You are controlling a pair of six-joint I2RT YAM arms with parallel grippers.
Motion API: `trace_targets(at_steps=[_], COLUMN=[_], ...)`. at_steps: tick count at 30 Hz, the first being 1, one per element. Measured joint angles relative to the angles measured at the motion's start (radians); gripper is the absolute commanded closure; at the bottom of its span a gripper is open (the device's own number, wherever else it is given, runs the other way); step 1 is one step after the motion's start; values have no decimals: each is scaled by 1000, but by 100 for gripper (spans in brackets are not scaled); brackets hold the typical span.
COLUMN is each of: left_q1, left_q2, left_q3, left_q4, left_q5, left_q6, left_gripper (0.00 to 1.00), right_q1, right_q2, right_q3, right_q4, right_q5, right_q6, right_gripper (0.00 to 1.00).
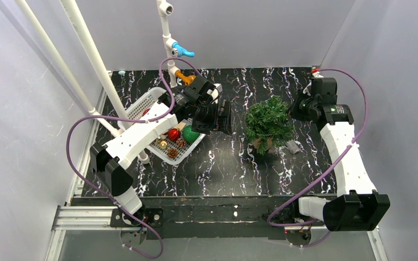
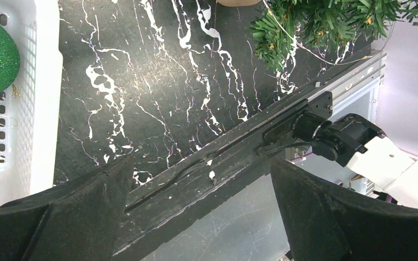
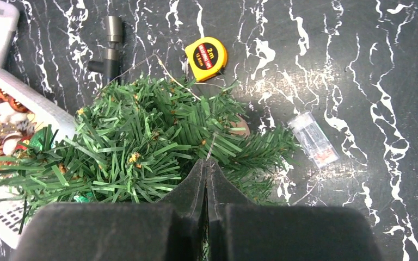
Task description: Decorate the small christmas tree
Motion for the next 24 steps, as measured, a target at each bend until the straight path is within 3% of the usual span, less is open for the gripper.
trace_targets(at_steps=[9, 24], left_q1=[0, 0], left_q2=[0, -1], left_q3=[-3, -15], left_q4=[0, 0], left_q5=[0, 0], left_q6=[0, 0], left_gripper=[2, 2], right_q1=[0, -3], right_q2=[26, 7], right_q3=[34, 84], right_q4=[-11, -31], right_q5=[-36, 103], right_q6=[-3, -27], right_gripper=[49, 44])
